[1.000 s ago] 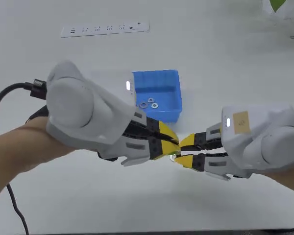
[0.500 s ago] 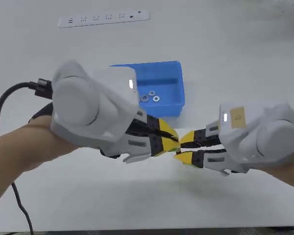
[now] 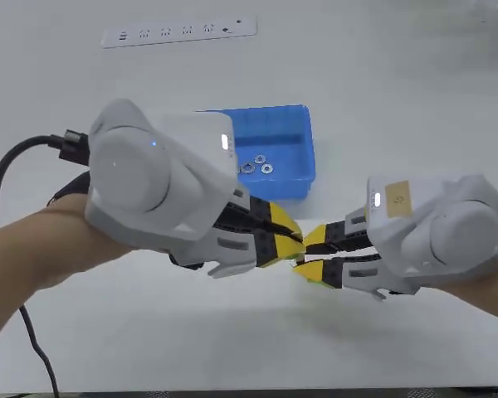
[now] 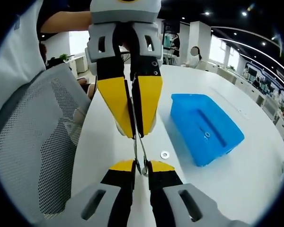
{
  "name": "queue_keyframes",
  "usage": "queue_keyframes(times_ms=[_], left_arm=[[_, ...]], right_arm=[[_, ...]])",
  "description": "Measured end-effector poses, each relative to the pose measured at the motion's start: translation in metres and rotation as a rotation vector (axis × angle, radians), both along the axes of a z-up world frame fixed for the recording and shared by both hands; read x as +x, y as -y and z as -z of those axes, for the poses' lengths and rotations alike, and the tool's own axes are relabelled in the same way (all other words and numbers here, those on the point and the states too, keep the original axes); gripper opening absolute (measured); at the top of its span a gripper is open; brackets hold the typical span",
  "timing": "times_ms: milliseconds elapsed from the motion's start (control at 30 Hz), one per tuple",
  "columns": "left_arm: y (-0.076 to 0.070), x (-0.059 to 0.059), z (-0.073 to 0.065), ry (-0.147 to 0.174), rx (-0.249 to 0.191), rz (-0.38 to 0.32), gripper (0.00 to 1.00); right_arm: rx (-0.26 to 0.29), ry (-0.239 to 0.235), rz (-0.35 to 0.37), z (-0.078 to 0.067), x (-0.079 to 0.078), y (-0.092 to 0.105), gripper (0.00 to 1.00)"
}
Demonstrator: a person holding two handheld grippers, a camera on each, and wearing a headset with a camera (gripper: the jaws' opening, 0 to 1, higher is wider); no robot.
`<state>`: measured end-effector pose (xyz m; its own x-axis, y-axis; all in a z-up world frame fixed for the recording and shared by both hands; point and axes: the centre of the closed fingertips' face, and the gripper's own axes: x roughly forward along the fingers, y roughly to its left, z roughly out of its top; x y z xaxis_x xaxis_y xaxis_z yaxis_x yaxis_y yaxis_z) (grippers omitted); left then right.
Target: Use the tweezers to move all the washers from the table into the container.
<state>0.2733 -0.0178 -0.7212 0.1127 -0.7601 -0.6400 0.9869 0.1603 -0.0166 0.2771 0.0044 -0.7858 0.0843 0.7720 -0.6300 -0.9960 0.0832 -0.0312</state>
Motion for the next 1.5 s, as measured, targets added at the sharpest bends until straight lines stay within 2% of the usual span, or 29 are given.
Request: queue_keyframes(times_ms=[200, 567, 600, 700, 933, 1067, 1233, 1367, 1500], left_arm=[[0.000, 0.002, -0.001, -0.001, -0.001, -0.014, 0.07], [0.000, 0.006, -0.001, 0.023, 0.023, -0.009, 0.07], [0.000, 0.005, 0.000, 0.015, 0.022, -0.009, 0.07], [-0.002, 0.005, 0.002, 0.023, 0.033, -0.011, 0.07], [-0.008, 0.005, 0.003, 0.014, 0.035, -0.029, 0.07], [-0.003, 0.005, 0.002, 0.006, 0.030, -0.025, 0.07], [0.004, 0.006, 0.001, 0.012, 0.022, -0.016, 0.07], [0.007, 0.006, 0.001, -0.001, 0.016, -0.025, 0.07], [0.008, 0.005, 0.001, -0.005, 0.012, -0.026, 0.07]], right_arm=[[-0.008, 0.003, -0.004, 0.000, 0.000, 0.001, 0.12], [-0.011, 0.009, 0.001, 0.000, 0.003, 0.001, 0.12], [-0.012, 0.008, 0.001, 0.000, 0.003, 0.001, 0.12], [-0.014, 0.011, -0.003, 0.001, 0.002, 0.000, 0.12], [-0.011, 0.012, -0.010, 0.001, 0.002, -0.003, 0.12], [-0.012, 0.009, -0.010, 0.001, 0.001, -0.001, 0.11], [-0.006, -0.009, 0.008, 0.002, 0.002, 0.001, 0.10], [0.004, -0.019, 0.019, 0.002, 0.002, 0.003, 0.10], [-0.012, -0.015, 0.015, 0.002, 0.001, 0.002, 0.10]])
